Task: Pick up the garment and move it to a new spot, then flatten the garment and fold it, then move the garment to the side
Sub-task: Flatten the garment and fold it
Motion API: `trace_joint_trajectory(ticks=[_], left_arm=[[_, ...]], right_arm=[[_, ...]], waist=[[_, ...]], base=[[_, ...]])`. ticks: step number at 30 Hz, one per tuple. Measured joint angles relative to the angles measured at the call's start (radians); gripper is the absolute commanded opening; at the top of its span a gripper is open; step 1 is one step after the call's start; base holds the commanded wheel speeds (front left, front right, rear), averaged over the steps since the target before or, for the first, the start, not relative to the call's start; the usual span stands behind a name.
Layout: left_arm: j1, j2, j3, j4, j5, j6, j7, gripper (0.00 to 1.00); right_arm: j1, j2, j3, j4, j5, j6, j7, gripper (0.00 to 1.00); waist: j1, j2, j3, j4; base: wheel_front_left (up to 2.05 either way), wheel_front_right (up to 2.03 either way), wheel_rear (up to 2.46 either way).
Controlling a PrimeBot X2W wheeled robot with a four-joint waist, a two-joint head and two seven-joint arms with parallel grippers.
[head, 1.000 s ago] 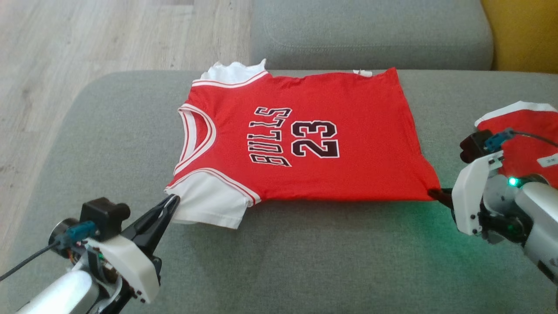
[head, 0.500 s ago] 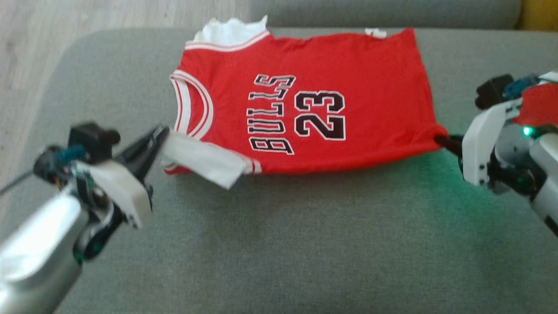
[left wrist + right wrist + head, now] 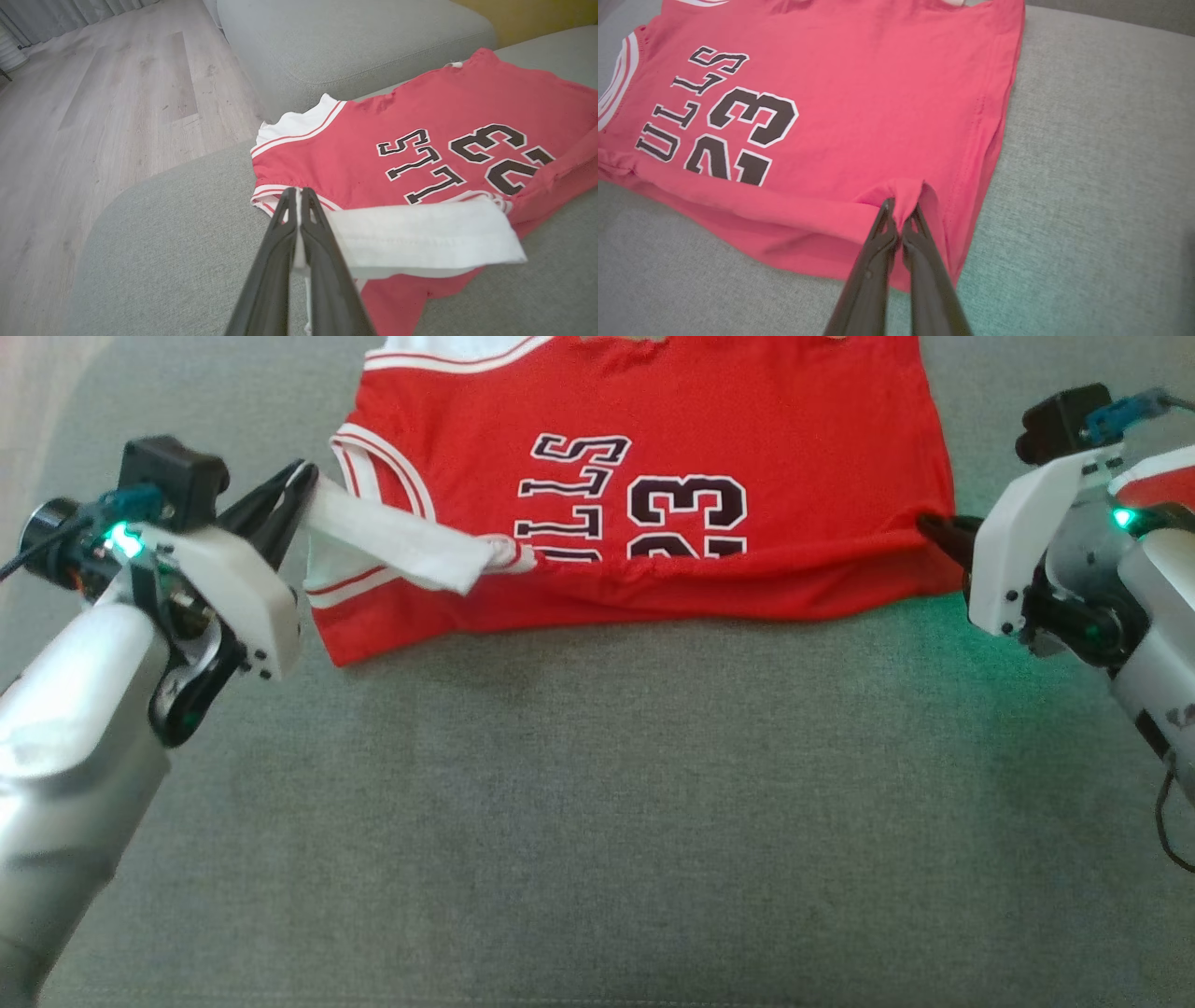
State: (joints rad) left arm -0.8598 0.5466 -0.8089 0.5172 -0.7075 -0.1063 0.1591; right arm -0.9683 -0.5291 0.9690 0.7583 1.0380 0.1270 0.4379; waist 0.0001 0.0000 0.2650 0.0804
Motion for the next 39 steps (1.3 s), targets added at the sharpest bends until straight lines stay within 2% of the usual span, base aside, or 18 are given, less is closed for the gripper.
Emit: trace_joint_trajectory(ticks=[17,18,19,21,26,31,33,36,39], left_arm=[[-0.198,-0.102,-0.087,0.265,0.031,-0.026,-0.088,0.0],[-0.209,-0.108,-0.093,0.281,0.031,-0.026,-0.099,0.64],[-0.218,-0.115,-0.095,0.296,0.036,-0.026,-0.115,1.0],[-0.233,-0.13,-0.092,0.328,0.041,-0.024,-0.157,1.0],[-0.246,-0.187,-0.033,0.395,0.025,0.022,-0.319,1.0],[-0.235,-0.232,0.067,0.393,-0.021,0.08,-0.409,1.0],[-0.202,-0.239,0.136,0.323,-0.026,0.111,-0.409,1.0],[-0.105,-0.245,0.248,0.149,0.025,0.172,-0.415,1.0],[0.06,-0.263,0.341,-0.012,0.099,0.221,-0.416,1.0]], right_arm=[[-0.092,0.06,0.039,0.098,-0.01,0.0,-0.09,0.0],[-0.097,0.065,0.04,0.107,-0.011,0.0,-0.1,0.31],[-0.102,0.069,0.044,0.115,-0.021,0.0,-0.117,1.0],[-0.113,0.081,0.041,0.133,-0.029,0.0,-0.158,1.0],[-0.133,0.109,-0.029,0.182,-0.018,0.0,-0.34,1.0],[-0.123,0.146,-0.096,0.189,-0.002,0.0,-0.584,1.0],[-0.111,0.161,-0.128,0.188,-0.002,0.0,-0.659,1.0],[-0.058,0.183,-0.207,0.168,-0.024,0.0,-0.688,1.0],[0.037,0.196,-0.395,0.068,-0.158,0.0,-0.689,1.0]], waist=[[-0.0001,0.0,0.074,-0.028],[-0.0001,0.0,0.077,-0.029],[-0.0001,0.0,0.08,-0.03],[0.0,0.0,0.085,-0.03],[-0.0001,0.0,0.074,-0.025],[-0.0001,0.0,0.035,-0.02],[-0.0002,0.0,0.015,-0.017],[-0.0003,0.0,-0.018,-0.013],[-0.0004,0.0,-0.048,-0.011]], base=[[0.0,0.0,0.0],[0.0,0.0,0.0],[0.0,0.0,0.0],[0.0,0.0,0.0],[0.0,0.0,0.0],[0.0,0.0,0.0],[0.0,0.0,0.0],[0.0,0.0,0.0],[0.0,0.0,0.0]])
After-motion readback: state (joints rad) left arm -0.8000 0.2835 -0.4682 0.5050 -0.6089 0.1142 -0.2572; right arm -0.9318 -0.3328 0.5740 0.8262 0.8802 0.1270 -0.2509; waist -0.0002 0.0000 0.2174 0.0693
